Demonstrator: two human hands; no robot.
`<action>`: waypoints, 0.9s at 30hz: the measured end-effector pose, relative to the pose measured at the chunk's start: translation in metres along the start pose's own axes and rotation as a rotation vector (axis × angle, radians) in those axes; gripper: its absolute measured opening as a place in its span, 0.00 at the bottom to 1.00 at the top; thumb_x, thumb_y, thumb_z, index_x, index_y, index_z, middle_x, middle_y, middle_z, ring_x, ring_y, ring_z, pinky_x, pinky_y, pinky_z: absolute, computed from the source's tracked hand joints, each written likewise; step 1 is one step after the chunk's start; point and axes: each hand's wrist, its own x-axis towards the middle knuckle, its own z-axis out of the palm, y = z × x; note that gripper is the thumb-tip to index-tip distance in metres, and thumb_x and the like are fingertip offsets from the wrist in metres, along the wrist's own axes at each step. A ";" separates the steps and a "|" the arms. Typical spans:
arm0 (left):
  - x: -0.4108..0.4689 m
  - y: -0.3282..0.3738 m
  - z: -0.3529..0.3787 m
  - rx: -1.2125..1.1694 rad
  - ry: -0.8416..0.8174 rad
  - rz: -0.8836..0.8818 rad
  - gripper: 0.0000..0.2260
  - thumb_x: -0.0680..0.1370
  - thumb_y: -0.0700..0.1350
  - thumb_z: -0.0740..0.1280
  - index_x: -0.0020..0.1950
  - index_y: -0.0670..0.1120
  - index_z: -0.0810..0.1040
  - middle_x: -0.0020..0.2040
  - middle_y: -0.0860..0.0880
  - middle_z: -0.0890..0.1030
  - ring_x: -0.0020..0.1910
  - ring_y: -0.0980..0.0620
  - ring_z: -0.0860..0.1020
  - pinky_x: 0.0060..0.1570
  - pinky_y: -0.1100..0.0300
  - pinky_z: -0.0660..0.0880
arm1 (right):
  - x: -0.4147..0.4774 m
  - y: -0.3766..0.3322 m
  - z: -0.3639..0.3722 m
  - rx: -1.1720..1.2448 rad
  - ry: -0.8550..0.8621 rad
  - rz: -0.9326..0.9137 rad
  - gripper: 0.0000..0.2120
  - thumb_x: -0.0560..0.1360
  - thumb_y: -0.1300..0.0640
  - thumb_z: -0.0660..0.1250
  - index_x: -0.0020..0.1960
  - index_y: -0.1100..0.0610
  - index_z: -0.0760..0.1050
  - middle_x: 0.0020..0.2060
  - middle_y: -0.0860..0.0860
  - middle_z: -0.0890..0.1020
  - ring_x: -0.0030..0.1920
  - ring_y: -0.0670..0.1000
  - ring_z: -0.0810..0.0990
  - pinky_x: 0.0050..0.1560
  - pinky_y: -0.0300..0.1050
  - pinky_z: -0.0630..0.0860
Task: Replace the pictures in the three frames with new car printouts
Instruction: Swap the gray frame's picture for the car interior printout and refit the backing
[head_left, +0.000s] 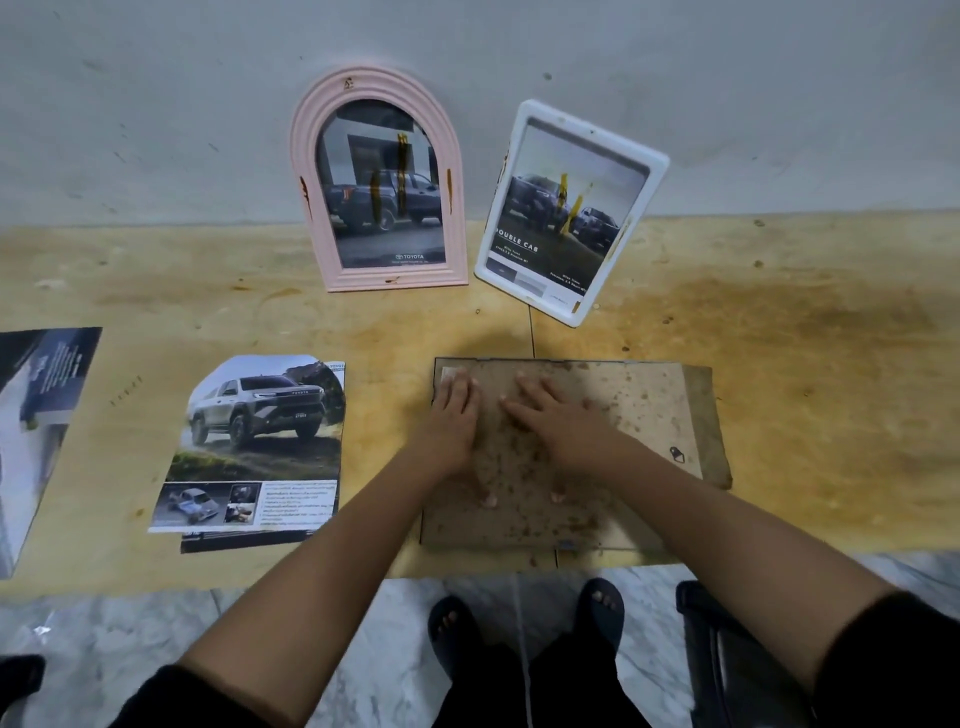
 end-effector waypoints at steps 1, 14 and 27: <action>-0.004 -0.004 0.002 -0.008 0.005 0.017 0.62 0.61 0.63 0.75 0.75 0.40 0.34 0.75 0.42 0.32 0.74 0.43 0.33 0.73 0.50 0.40 | -0.007 0.005 0.004 0.049 0.003 0.012 0.54 0.66 0.59 0.75 0.76 0.43 0.41 0.75 0.47 0.34 0.75 0.53 0.36 0.72 0.66 0.51; -0.031 -0.025 0.005 -0.118 -0.073 0.047 0.53 0.67 0.43 0.77 0.76 0.44 0.39 0.76 0.47 0.34 0.76 0.50 0.38 0.72 0.57 0.53 | -0.017 -0.025 0.055 0.265 0.073 0.195 0.63 0.58 0.29 0.70 0.74 0.46 0.29 0.70 0.54 0.24 0.71 0.60 0.26 0.68 0.72 0.38; -0.016 0.021 -0.003 0.074 -0.046 -0.067 0.38 0.77 0.50 0.65 0.77 0.42 0.44 0.76 0.39 0.41 0.75 0.38 0.38 0.73 0.44 0.48 | -0.059 0.048 0.045 0.317 0.227 0.187 0.50 0.64 0.45 0.76 0.76 0.50 0.49 0.77 0.51 0.47 0.76 0.54 0.49 0.73 0.53 0.57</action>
